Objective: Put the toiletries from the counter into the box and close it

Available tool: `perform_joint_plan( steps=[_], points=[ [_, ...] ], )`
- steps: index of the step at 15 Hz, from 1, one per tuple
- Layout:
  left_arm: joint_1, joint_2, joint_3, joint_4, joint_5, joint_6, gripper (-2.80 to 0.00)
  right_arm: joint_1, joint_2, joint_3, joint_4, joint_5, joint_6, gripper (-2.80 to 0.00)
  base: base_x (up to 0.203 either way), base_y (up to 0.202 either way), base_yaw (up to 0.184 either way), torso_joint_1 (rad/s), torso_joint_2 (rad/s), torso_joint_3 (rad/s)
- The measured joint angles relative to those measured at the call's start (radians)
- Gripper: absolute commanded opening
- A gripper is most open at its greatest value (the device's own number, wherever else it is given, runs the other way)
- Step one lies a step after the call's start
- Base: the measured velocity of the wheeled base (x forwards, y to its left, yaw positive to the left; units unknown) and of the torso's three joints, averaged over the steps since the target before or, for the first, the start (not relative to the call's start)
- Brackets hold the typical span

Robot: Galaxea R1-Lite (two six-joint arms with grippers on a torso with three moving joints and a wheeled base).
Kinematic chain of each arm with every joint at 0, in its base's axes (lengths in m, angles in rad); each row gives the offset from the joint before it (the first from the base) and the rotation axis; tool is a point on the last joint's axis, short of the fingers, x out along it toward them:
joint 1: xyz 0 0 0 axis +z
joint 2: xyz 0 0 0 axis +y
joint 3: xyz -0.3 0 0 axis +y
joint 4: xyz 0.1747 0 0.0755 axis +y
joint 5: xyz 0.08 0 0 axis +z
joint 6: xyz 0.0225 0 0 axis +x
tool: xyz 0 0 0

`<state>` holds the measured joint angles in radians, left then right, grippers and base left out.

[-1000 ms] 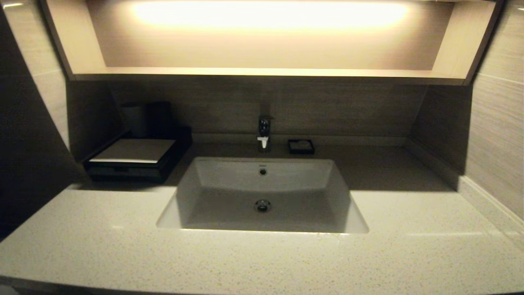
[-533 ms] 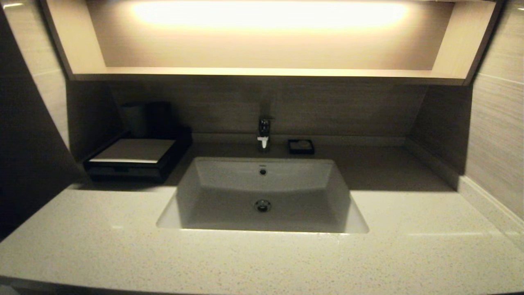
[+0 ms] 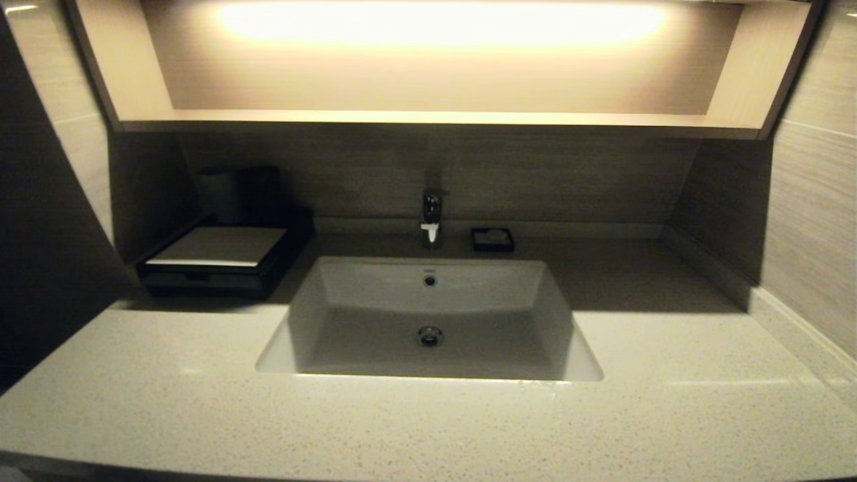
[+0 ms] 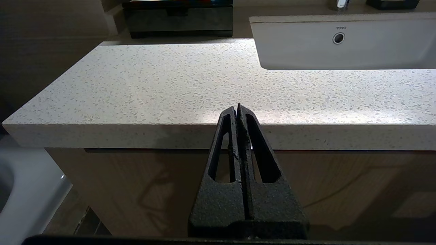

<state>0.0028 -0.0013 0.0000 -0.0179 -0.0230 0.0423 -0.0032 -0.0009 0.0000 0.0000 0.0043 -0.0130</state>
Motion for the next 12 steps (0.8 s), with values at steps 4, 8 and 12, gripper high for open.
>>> perform_joint_plan(
  steps=[4, 8, 12],
  points=[
    [0.0, 0.0, 0.0, 0.0, 0.0, 0.0, -2.8, 0.0, 0.0, 0.0, 0.0, 0.0, -0.001, -2.8, 0.0, 0.0, 0.0, 0.0, 0.0, 0.0],
    [0.001, 0.0, 0.0, 0.0, 0.0, -0.001, -2.8, 0.0, 0.0, 0.0, 0.0, 0.0, -0.001, -2.8, 0.0, 0.0, 0.0, 0.0, 0.0, 0.0],
    [0.0, 0.0, 0.0, 0.0, 0.0, 0.0, -2.8, 0.0, 0.0, 0.0, 0.0, 0.0, 0.001, -2.8, 0.0, 0.0, 0.0, 0.0, 0.0, 0.0]
  ],
)
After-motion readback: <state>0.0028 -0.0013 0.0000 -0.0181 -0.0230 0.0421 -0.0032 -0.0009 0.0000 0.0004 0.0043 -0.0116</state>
